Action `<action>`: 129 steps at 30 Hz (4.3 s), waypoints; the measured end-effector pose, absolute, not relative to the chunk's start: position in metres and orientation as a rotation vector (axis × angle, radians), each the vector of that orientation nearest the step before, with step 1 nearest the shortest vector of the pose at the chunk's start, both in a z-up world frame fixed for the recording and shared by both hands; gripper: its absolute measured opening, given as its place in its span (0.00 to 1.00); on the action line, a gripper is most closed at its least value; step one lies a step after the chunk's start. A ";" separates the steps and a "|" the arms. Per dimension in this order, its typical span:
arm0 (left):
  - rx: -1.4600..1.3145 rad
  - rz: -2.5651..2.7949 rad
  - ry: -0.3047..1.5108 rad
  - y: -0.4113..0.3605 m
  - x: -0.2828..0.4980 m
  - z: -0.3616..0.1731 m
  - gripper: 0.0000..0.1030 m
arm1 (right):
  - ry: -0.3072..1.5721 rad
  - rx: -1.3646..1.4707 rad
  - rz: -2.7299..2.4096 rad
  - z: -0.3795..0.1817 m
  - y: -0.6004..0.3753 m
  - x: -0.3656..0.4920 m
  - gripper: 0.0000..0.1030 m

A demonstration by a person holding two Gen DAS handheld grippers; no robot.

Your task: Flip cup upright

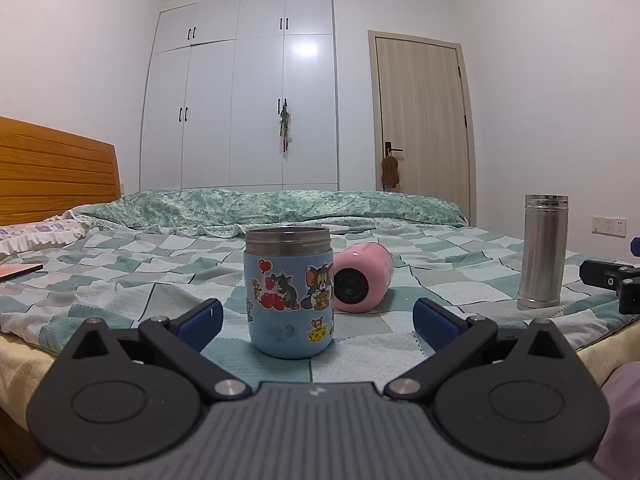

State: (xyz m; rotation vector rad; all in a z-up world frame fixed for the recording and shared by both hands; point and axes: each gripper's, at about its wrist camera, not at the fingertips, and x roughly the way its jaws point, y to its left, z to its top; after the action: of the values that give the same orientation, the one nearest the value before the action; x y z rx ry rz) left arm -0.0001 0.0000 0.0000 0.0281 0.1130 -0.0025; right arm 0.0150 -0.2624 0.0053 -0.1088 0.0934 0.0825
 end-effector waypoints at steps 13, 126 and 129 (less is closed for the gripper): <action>0.028 -0.001 0.114 0.000 0.000 0.000 1.00 | 0.091 -0.109 0.082 0.005 -0.262 0.014 1.00; 0.212 -0.025 0.294 -0.033 0.143 0.105 1.00 | 0.225 -0.304 0.517 0.038 -0.191 0.208 1.00; 0.204 -0.028 0.322 -0.034 0.159 0.106 1.00 | 0.242 -0.290 0.529 0.036 -0.192 0.223 1.00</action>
State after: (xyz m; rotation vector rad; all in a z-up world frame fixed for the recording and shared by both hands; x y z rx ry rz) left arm 0.1592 -0.0342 0.1063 0.2039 0.3216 -0.0281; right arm 0.2234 -0.1924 0.0357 -0.2901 0.2417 0.5289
